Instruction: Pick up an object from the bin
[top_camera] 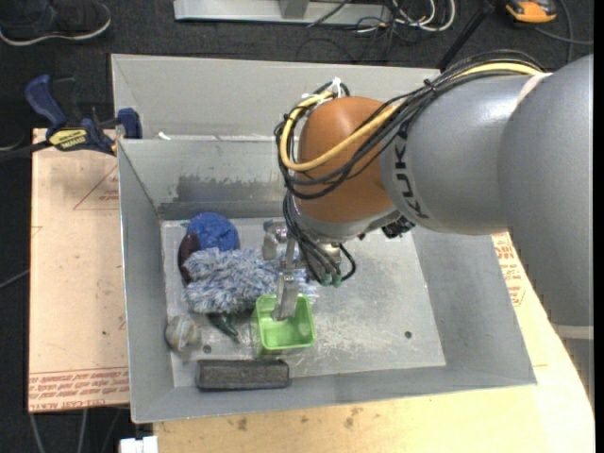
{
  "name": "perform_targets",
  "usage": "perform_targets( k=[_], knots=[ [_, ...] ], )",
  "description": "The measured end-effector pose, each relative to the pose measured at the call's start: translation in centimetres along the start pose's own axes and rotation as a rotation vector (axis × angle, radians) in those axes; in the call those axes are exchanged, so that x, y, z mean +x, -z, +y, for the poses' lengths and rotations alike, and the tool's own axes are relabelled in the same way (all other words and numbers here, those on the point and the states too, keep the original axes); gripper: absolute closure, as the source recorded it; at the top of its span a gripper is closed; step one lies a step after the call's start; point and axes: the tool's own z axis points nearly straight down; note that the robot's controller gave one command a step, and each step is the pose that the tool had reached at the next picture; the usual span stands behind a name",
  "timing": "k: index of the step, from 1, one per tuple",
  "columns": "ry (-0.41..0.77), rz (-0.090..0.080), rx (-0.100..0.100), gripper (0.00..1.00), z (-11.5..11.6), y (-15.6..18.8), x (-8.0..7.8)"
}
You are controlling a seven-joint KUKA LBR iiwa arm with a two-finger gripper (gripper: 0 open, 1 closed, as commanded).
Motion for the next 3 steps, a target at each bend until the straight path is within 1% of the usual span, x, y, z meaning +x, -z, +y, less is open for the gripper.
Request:
perform_targets(
  k=[1, 2, 3],
  knots=[
    [-0.002, -0.007, -0.001, 0.0, 0.0, 0.4, -0.2],
    [0.119, -0.015, 0.0, 0.0, 1.2, -1.9, 0.1],
    [0.349, -0.017, -0.001, 1.0, 4.2, -6.6, 1.0]
  ],
)
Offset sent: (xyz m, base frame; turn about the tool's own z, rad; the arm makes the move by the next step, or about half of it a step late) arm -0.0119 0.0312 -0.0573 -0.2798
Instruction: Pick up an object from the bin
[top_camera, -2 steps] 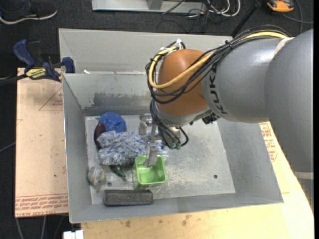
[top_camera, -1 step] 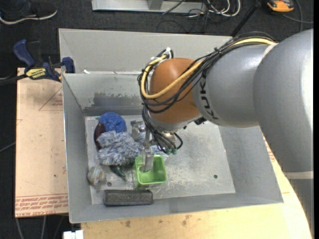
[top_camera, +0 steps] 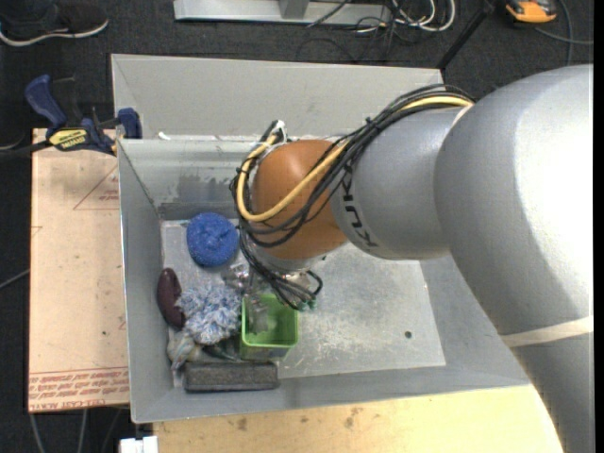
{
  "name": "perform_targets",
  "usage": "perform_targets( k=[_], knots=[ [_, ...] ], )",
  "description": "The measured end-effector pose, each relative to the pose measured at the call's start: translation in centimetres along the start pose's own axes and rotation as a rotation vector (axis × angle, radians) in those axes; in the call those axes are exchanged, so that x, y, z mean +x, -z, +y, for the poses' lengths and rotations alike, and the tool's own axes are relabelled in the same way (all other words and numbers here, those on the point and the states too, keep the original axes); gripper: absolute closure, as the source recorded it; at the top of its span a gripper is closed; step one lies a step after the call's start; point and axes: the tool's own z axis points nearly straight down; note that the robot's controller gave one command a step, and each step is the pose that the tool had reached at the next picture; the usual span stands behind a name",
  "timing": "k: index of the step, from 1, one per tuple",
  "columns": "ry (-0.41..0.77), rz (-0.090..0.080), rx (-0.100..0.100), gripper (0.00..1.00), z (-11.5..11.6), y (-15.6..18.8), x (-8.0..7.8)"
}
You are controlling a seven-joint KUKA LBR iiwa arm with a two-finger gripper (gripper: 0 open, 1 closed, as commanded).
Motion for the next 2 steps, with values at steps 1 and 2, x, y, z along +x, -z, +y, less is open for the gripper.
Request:
perform_targets(
  k=[1, 2],
  knots=[
    [0.0, 0.0, 0.0, 1.0, 0.0, 0.0, 0.0],
    [0.013, 0.008, 0.0, 1.0, -0.4, 20.6, -2.2]
  ],
)
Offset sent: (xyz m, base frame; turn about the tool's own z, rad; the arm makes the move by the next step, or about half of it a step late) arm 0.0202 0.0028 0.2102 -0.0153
